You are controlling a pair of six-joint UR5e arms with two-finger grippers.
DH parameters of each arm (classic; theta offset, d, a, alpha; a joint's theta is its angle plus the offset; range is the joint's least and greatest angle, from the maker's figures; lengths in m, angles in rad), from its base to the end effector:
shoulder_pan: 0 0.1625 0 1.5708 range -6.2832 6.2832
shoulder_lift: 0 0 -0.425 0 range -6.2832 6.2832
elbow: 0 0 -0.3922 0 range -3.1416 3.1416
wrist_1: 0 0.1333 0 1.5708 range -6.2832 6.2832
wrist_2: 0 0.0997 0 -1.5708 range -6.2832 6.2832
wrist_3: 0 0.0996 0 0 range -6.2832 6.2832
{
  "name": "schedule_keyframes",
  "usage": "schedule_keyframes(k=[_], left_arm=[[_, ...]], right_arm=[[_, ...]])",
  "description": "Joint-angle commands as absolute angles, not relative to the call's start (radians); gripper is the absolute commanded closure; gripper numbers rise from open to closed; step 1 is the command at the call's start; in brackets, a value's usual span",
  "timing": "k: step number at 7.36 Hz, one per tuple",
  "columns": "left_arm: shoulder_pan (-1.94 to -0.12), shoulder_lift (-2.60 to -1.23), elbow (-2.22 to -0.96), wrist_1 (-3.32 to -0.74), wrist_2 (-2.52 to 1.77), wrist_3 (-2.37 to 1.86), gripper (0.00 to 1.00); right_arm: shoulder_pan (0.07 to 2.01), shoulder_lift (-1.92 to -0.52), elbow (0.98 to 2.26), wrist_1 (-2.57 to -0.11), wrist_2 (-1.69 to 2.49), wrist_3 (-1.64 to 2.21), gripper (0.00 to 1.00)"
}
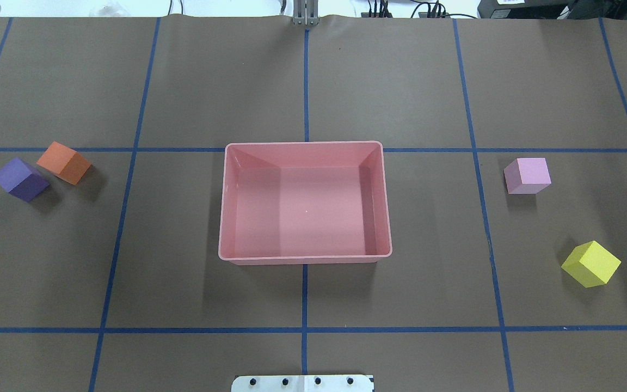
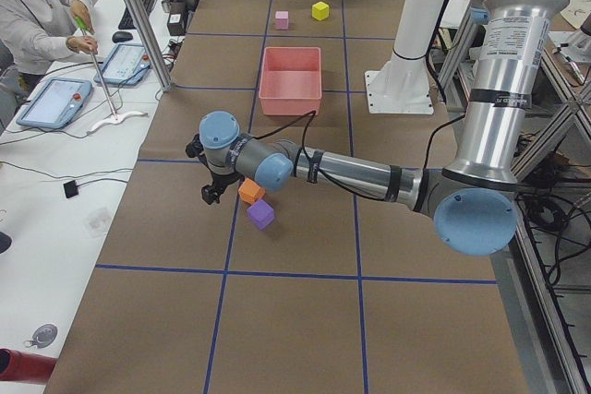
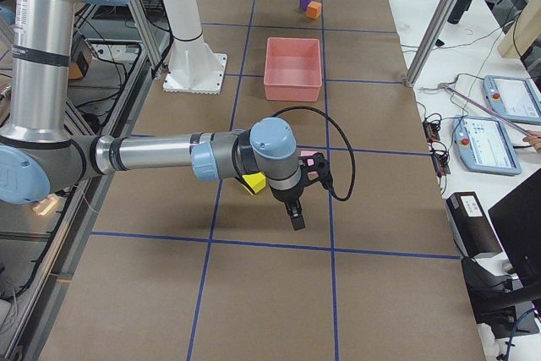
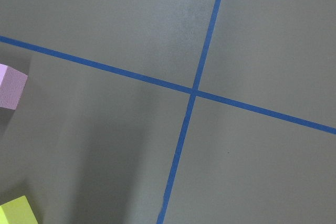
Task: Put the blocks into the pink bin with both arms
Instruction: 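Lower the left gripper onto the purple cube and close it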
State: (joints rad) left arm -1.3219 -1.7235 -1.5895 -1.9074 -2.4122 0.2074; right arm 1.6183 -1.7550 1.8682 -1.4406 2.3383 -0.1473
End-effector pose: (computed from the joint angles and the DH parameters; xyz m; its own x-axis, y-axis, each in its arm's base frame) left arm 0.0833 -0.5675 0.5252 0.5003 0.6790 -0.5373 -0.3252 0.7225 0.6102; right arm 0.0843 -0.4224 0.5815 0.7257 -0.2738 0.6312 0.0611 0.9394 0.3373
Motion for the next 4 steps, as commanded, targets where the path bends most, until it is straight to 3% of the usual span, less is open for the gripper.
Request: schedule_keyframes(k=[1,4], left_arm=[[-1.205,-1.717,-1.528,-2.052,-2.309,0.209,0.0],[-1.167,-1.717,-1.394,-2.19,-2.307,0.177,0.0]], right_arm=[[1.617,-1.756,1.867,-1.431,2.348,-0.144,0.0],[1.617,-1.759,1.868,-1.431,2.349,-0.146,0.0]])
